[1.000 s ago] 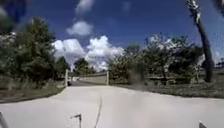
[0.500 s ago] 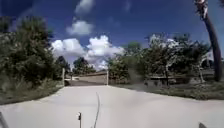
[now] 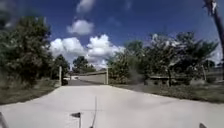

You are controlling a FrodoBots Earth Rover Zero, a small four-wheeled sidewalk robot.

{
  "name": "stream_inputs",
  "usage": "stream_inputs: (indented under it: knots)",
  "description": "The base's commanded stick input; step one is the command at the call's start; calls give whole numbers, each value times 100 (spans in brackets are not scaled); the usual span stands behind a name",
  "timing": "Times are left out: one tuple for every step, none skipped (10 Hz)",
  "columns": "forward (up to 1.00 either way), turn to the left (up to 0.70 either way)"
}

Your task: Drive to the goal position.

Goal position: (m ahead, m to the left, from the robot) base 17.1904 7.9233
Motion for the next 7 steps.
stream_inputs:
  knots:
    - [70, 0]
    - [70, 0]
    - [70, 0]
    - [70, 0]
    - [70, 5]
    - [70, 14]
    - [70, 14]
